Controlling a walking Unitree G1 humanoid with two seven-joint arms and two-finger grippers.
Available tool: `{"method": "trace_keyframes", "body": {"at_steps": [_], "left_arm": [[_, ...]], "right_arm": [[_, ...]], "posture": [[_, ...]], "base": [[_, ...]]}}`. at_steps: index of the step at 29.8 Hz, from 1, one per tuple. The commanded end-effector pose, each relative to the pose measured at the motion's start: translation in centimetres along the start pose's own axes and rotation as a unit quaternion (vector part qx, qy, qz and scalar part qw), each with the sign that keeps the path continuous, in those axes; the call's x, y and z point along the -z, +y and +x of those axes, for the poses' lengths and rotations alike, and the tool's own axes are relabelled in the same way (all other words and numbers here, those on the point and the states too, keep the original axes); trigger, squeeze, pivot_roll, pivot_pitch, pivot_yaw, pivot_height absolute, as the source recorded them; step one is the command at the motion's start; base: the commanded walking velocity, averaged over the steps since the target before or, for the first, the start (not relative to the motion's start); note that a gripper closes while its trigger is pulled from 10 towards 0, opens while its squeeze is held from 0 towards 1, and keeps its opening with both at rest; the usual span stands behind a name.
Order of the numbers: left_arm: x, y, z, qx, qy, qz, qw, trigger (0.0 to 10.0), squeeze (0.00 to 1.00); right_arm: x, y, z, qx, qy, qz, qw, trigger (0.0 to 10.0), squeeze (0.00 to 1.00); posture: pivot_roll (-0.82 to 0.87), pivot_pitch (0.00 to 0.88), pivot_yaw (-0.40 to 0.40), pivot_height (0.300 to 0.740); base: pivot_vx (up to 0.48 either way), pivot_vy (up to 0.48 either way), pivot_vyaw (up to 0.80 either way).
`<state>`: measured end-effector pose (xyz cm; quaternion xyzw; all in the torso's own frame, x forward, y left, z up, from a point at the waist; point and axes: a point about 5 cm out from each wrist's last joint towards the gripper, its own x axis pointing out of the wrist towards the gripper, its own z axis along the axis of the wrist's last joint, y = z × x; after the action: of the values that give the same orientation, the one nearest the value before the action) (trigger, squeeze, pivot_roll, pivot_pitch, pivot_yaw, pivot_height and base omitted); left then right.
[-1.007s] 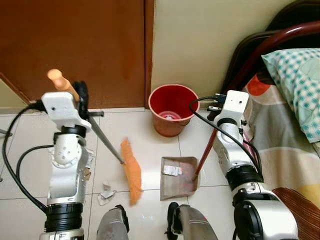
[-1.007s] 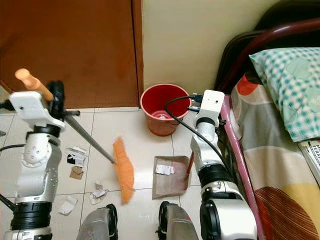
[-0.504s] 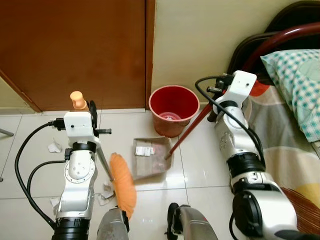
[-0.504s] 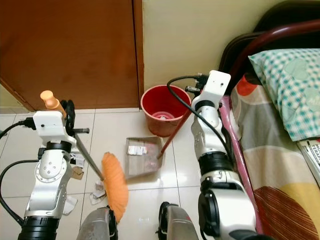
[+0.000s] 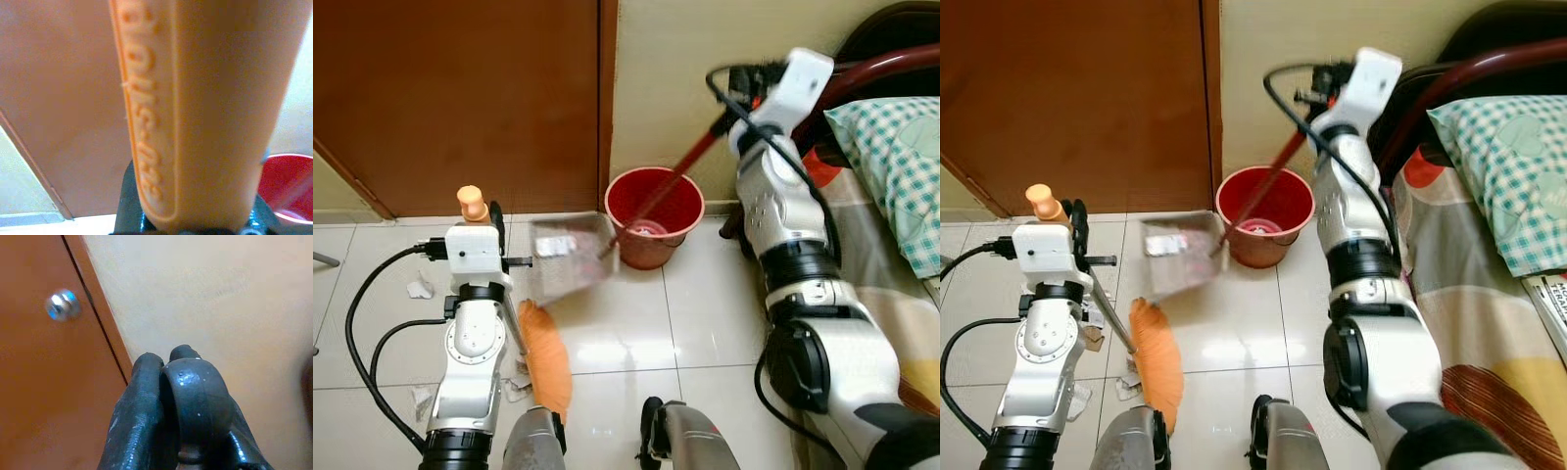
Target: Sweep floor
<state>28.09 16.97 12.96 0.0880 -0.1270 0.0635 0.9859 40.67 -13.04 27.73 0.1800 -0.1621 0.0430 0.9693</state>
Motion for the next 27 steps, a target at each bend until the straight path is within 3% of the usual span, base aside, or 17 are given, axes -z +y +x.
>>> {"method": "trace_keyframes", "body": {"at_steps": [1,3,4,8,13,18,19,21,24,27], "left_arm": [[0.5,0.0,-0.2,0.006,0.011,0.017,1.0,10.0,0.0],[0.6,-0.1,-0.2,0.007,0.012,0.015,1.0,10.0,0.0],[0.6,-0.2,-0.1,0.008,0.013,0.013,1.0,10.0,0.0],[0.7,-0.7,0.1,0.013,0.015,0.009,1.0,10.0,0.0],[0.6,-1.0,0.1,0.015,0.015,0.005,1.0,10.0,0.0],[0.7,-1.2,0.1,0.016,0.02,0.001,1.0,10.0,0.0],[0.7,-1.2,0.1,0.015,0.022,-0.002,1.0,10.0,0.0],[0.8,-1.2,0.1,0.014,0.023,-0.003,1.0,10.0,0.0],[0.9,-1.3,0.2,0.02,0.027,-0.008,0.999,10.0,0.0],[0.9,-1.5,0.3,0.023,0.027,-0.01,0.999,10.0,0.0]], "right_arm": [[-3.3,-0.5,0.9,0.012,-0.054,0.045,0.997,10.0,0.0],[-4.2,-0.8,1.1,0.02,-0.068,0.06,0.996,10.0,0.0],[-5.7,-1.3,1.4,0.027,-0.092,0.063,0.993,10.0,0.0],[-8.5,-2.4,1.6,0.033,-0.138,0.05,0.989,10.0,0.0],[-10.1,-3.1,1.7,0.035,-0.16,0.036,0.986,10.0,0.0],[-12.0,-3.9,1.4,0.028,-0.187,-0.007,0.982,10.0,0.0],[-12.6,-4.3,1.2,0.02,-0.199,-0.047,0.979,10.0,0.0],[-12.9,-4.6,1.0,0.015,-0.205,-0.072,0.976,10.0,0.0],[-13.2,-4.9,0.4,-0.004,-0.232,-0.143,0.962,10.0,0.0],[-13.1,-4.5,0.2,-0.019,-0.237,-0.174,0.955,10.0,0.0]], "posture": [[0.05,0.108,-0.057,0.74],[0.05,0.106,-0.057,0.74],[0.05,0.105,-0.057,0.74],[0.04,0.111,-0.058,0.74],[0.03,0.115,-0.057,0.74],[0.02,0.123,-0.059,0.74],[0.02,0.124,-0.06,0.74],[0.02,0.123,-0.06,0.74],[0.02,0.123,-0.06,0.74],[0.02,0.123,-0.06,0.74]], "base": [[0.0,0.0,0.0],[0.0,0.0,0.0],[0.0,0.0,0.0],[0.0,0.0,0.0],[0.0,0.0,0.0],[0.0,0.0,0.0],[0.0,0.0,0.0],[0.0,0.0,0.0],[0.0,0.0,0.0],[0.0,0.0,0.0]]}}
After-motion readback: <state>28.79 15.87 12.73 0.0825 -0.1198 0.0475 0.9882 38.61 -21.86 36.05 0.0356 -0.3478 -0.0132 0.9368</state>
